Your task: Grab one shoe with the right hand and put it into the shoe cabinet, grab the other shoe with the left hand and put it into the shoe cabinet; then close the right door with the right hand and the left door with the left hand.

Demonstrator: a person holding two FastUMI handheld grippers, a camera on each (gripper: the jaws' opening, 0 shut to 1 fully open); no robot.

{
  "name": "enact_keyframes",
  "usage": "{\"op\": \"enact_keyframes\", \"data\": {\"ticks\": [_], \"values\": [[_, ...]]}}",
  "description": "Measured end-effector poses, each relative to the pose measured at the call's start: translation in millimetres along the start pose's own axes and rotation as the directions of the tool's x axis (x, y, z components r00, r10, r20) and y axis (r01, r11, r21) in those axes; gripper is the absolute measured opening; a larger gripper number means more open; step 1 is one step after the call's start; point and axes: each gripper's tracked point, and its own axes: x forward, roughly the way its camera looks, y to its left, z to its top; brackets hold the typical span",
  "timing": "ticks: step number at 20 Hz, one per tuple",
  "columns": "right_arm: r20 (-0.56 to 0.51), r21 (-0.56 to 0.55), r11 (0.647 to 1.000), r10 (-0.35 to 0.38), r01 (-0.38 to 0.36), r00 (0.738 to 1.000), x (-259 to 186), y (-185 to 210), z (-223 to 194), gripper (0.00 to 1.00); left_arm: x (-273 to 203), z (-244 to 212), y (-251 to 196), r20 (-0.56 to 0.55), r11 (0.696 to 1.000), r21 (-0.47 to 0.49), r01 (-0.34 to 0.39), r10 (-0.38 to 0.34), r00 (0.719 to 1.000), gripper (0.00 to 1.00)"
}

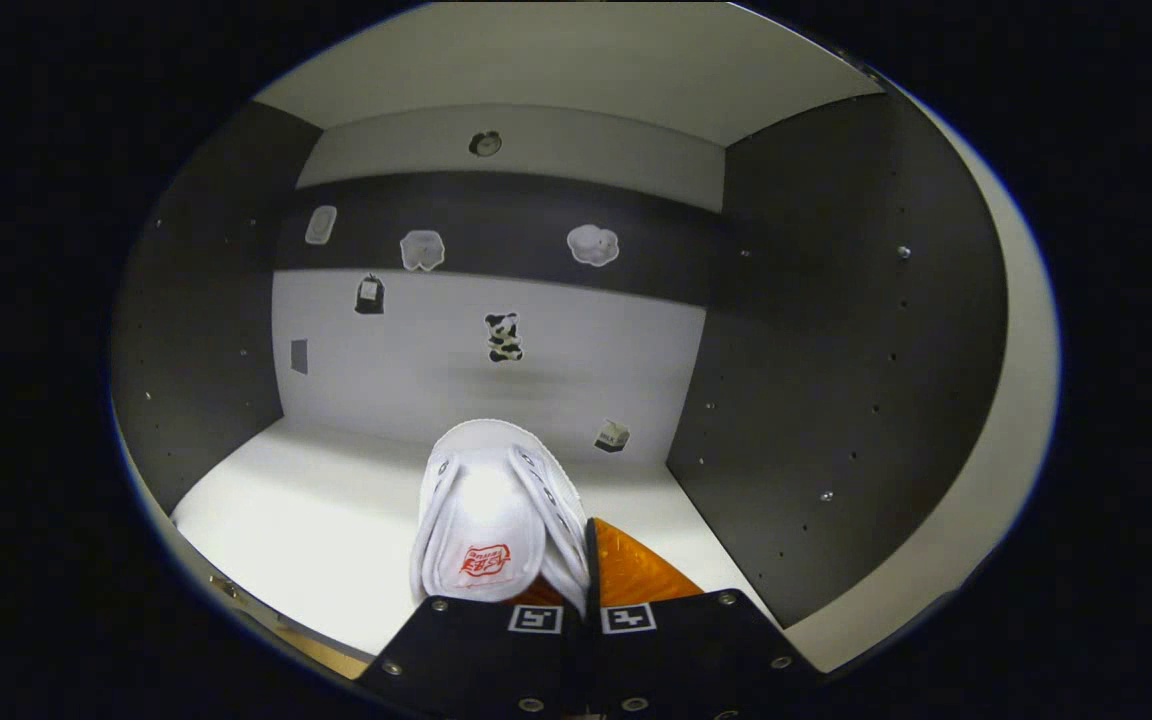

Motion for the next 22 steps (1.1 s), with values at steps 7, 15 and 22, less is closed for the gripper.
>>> {"op": "enact_keyframes", "data": {"ticks": [7, 15, 22], "values": [[-0.105, 0.09, 0.996, 0.03, -0.021, 0.994, 21.7, 3.6, -17.1, 0.05, -4.2, -4.1, 2.4, -0.015, 1.0, 0.0, -0.008, 0.008, 1.0, 0.96], [-0.057, 0.054, 0.997, 0.063, -0.06, 0.996, -6.1, -16.1, -6.4, 0.8, -7.0, -9.2, -9.3, -0.026, 1.0, -0.005, 0.021, -0.021, 0.999, 0.96], [0.107, 0.02, 0.992, 0.125, -0.127, 0.986, -71.8, -27.0, 30.0, 0.94, -9.6, -8.0, -18.7, -0.017, 0.999, -0.01, 0.046, -0.046, 0.999, 0.99]]}}
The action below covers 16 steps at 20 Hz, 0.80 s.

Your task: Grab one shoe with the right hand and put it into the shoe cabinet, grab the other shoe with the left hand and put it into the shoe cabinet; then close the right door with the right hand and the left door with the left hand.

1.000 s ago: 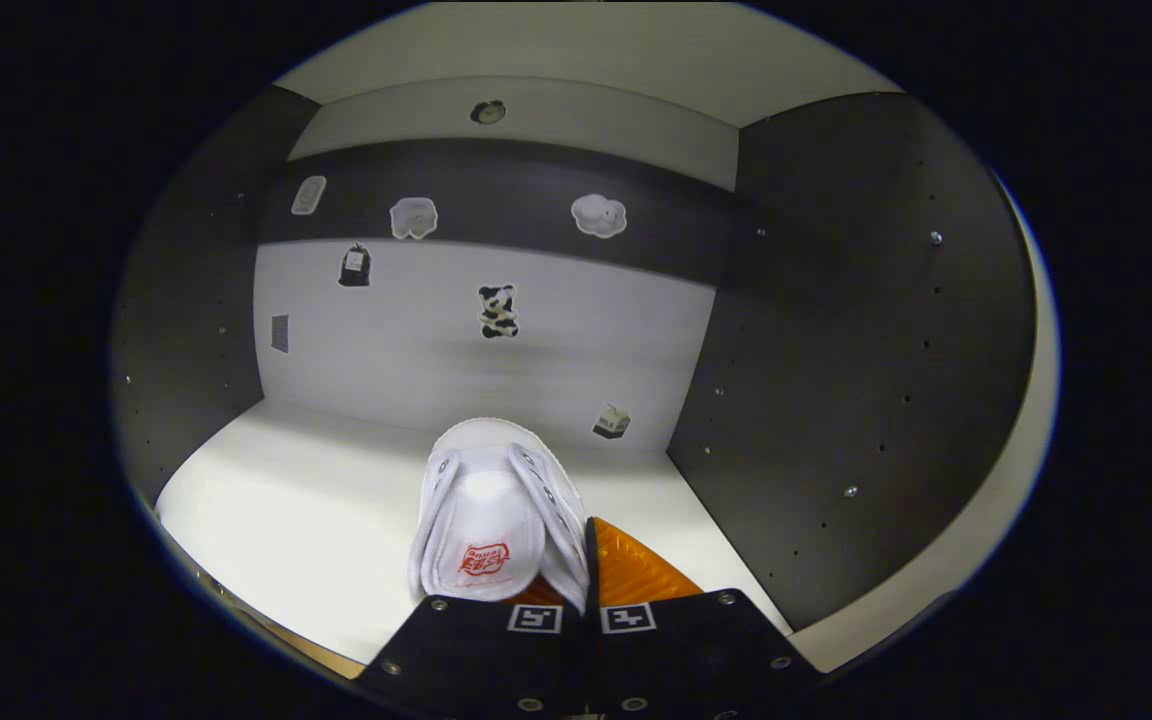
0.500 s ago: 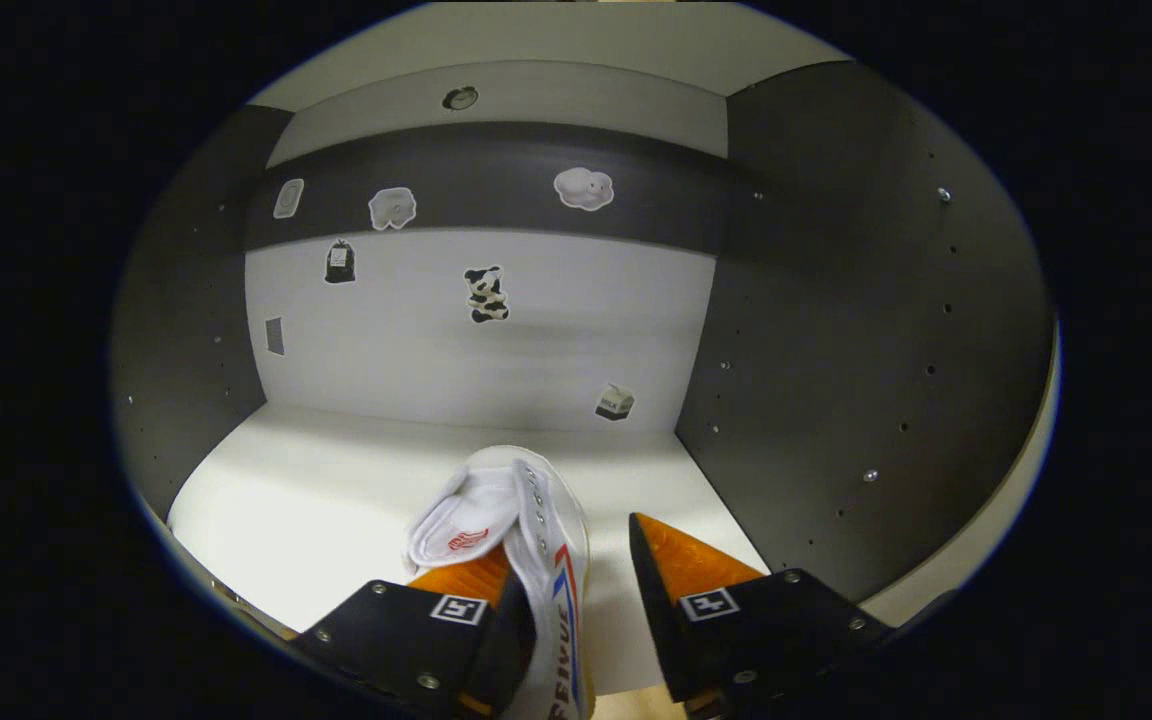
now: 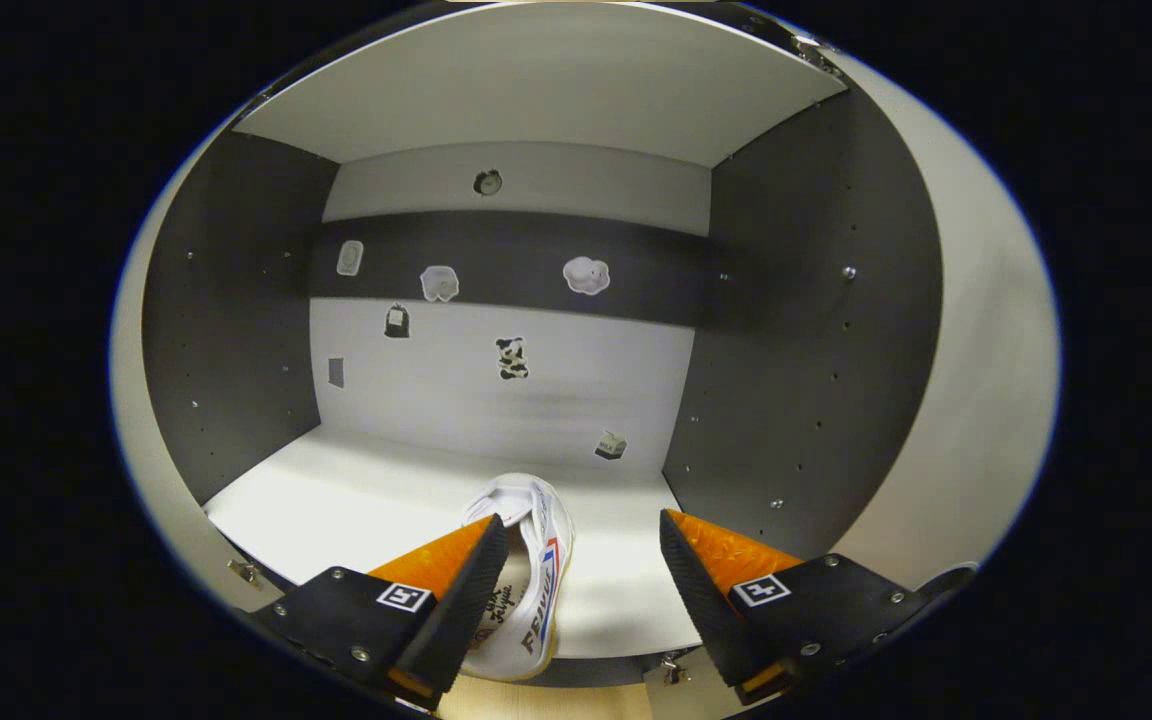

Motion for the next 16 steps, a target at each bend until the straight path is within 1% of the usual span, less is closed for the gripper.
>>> {"op": "enact_keyframes", "data": {"ticks": [1, 4, 6, 9, 11, 13, 14, 15, 16], "values": [[0.028, -0.001, 1.0, 0.014, -0.014, 1.0, -14.3, 1.2, 6.9, 0.94, -0.3, 0.5, 0.1, 0.003, 1.0, -0.002, 0.001, -0.001, 1.0, 0.96], [0.113, 0.03, 0.997, 0.064, -0.068, 0.992, -61.2, 6.0, 21.3, 0.95, -2.8, -1.4, -0.1, -0.007, 1.0, -0.014, 0.006, -0.006, 1.0, 0.96], [0.165, 0.037, 0.995, 0.086, -0.094, 0.983, -93.1, 5.0, 26.1, 0.95, -3.0, -1.5, 1.1, -0.012, 1.0, -0.005, 0.006, -0.006, 1.0, 0.96], [0.246, -0.003, 0.995, 0.098, -0.101, 0.964, -135.0, -6.7, 27.8, 0.94, -0.5, -2.7, 4.2, -0.022, 1.0, 0.012, 0.01, -0.01, 1.0, 0.97], [0.277, 0.013, 0.995, 0.092, -0.099, 0.957, -160.2, -13.6, 17.4, 0.94, 2.0, -4.9, 6.5, -0.03, 1.0, 0.019, 0.007, -0.007, 1.0, 0.97], [0.315, 0.036, 0.993, 0.093, -0.109, 0.945, -185.9, -14.3, -2.4, 0.94, 2.9, -6.8, 6.5, -0.03, 1.0, 0.017, 0.005, -0.005, 1.0, 0.96], [0.329, 0.049, 0.994, 0.076, -0.097, 0.941, -195.3, -16.6, -20.1, 0.91, 3.9, -9.7, 6.2, -0.03, 1.0, 0.012, 0.006, -0.005, 1.0, 0.96], [0.334, 0.054, 0.994, 0.069, -0.092, 0.94, -205.3, -15.6, -41.2, 0.94, 5.6, -11.8, 6.9, -0.033, 1.0, 0.006, 0.002, -0.002, 0.999, 0.99], [0.335, 0.064, 0.995, 0.055, -0.081, 0.941, -214.0, -14.5, -61.6, 0.94, 6.5, -15.2, 8.2, -0.043, 1.0, 0.0, -0.003, 0.003, 0.999, 0.96]]}}
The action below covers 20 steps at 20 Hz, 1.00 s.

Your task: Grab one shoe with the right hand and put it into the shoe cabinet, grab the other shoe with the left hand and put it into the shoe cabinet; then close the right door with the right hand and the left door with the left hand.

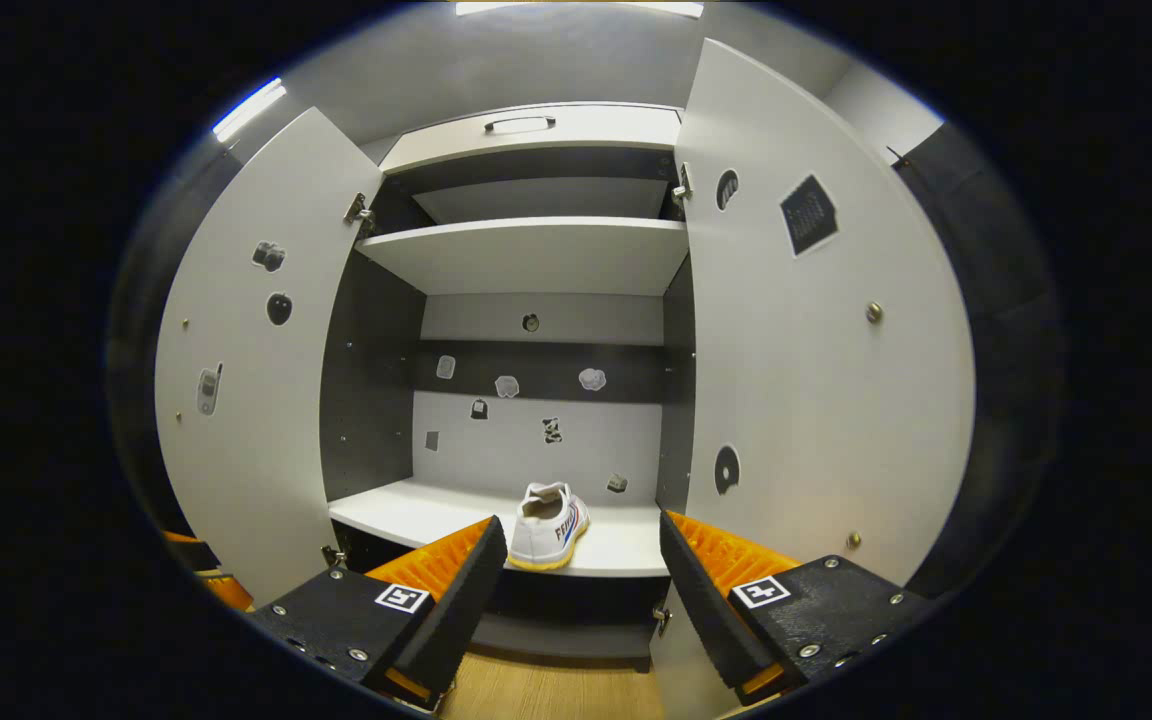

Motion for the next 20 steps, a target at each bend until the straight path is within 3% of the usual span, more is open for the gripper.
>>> {"op": "enact_keyframes", "data": {"ticks": [3, 7, 8, 9, 11, 13, 17, 20], "values": [[-0.014, 0.041, 0.998, -0.046, 0.047, 0.999, -44.4, -4.2, -37.7, 0.94, 3.9, -7.3, 2.0, -0.026, 1.0, -0.018, -0.002, 0.002, 1.0, 0.96], [-0.046, 0.087, 0.993, -0.078, 0.082, 0.996, -81.3, -18.9, -56.2, 0.94, 17.8, -5.7, 5.6, -0.039, 1.0, -0.021, -0.001, 0.0, 0.999, 0.96], [-0.045, 0.088, 0.992, -0.083, 0.087, 0.996, -89.0, -23.1, -58.0, 0.94, 22.3, -13.0, 4.0, -0.067, 1.0, -0.029, 0.009, -0.011, 0.998, 0.99], [-0.043, 0.085, 0.992, -0.086, 0.09, 0.995, -93.9, -26.1, -60.6, 0.94, 24.9, -30.6, -0.4, -0.13, 0.999, -0.039, 0.036, -0.041, 0.991, 0.94], [-0.051, 0.077, 0.993, -0.09, 0.094, 0.995, -101.6, -30.1, -67.8, 0.94, 25.5, -80.4, -2.1, -0.266, 0.996, -0.061, 0.065, -0.079, 0.961, 0.96], [-0.051, 0.075, 0.993, -0.088, 0.091, 0.995, -107.3, -29.9, -70.9, 0.94, 27.7, -130.9, 4.5, -0.376, 0.995, -0.084, 0.048, -0.076, 0.923, 0.96], [-0.06, 0.122, 0.991, -0.057, 0.064, 0.997, -115.6, -23.0, -76.1, 0.94, 16.0, -226.7, 8.1, -0.568, 0.996, -0.069, 0.051, -0.081, 0.819, 1.0], [-0.055, 0.122, 0.991, -0.04, 0.047, 0.998, -119.1, -21.0, -74.8, 0.94, 10.3, -284.4, 19.1, -0.666, 0.999, -0.042, 0.008, -0.034, 0.745, 0.97]]}}
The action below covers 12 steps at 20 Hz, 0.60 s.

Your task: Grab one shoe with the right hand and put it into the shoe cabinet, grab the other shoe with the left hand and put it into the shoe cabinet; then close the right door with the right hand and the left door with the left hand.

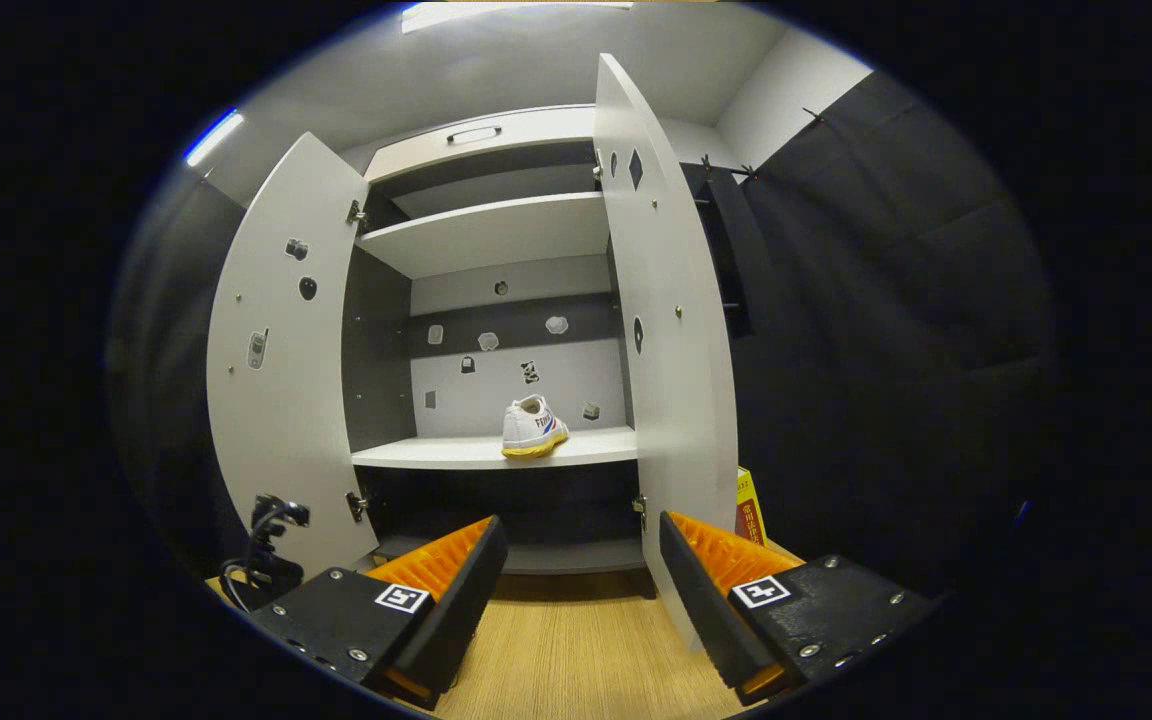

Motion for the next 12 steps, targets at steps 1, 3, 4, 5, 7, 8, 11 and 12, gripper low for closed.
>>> {"op": "enact_keyframes", "data": {"ticks": [1, 3, 4, 5, 7, 8, 11, 12], "values": [[0.003, -0.01, 1.0, 0.005, -0.005, 1.0, -1.5, -0.3, 0.8, 0.94, 8.9, -9.7, 5.9, -0.019, 1.0, -0.019, -0.02, 0.019, 1.0, 0.97], [0.003, -0.02, 1.0, 0.011, -0.011, 1.0, -2.2, -0.2, 2.2, 0.94, 24.3, -19.5, 13.4, -0.052, 0.998, -0.046, -0.047, 0.044, 0.998, 0.97], [-0.003, -0.017, 1.0, 0.015, -0.015, 1.0, -3.1, -1.1, 1.1, 0.94, 31.3, -19.3, 15.0, -0.056, 0.997, -0.049, -0.052, 0.049, 0.997, 0.98], [-0.007, -0.013, 1.0, 0.014, -0.014, 1.0, -4.0, -2.2, 0.0, 0.94, 36.5, -21.4, 16.1, -0.047, 0.998, -0.046, -0.053, 0.051, 0.998, 1.0], [-0.003, -0.008, 1.0, 0.006, -0.006, 1.0, -8.0, -6.4, 2.0, 0.94, 57.3, -12.4, 22.4, -0.016, 0.997, -0.026, -0.069, 0.069, 0.997, 0.98], [0.001, -0.006, 1.0, 0.001, -0.001, 1.0, -11.1, -8.4, 3.4, 0.94, 66.4, -9.6, 26.2, 0.0, 0.996, -0.01, -0.083, 0.083, 0.997, 0.97], [0.013, -0.02, 0.999, -0.026, 0.026, 1.0, -16.1, -17.5, 6.3, 0.94, 87.2, 7.5, 31.5, 0.067, 0.996, 0.008, -0.092, 0.091, 0.994, 0.97], [0.018, -0.028, 0.999, -0.034, 0.035, 0.999, -17.6, -20.4, 7.6, 0.94, 91.4, 11.4, 31.6, 0.085, 0.997, 0.014, -0.081, 0.079, 0.993, 0.97]]}}
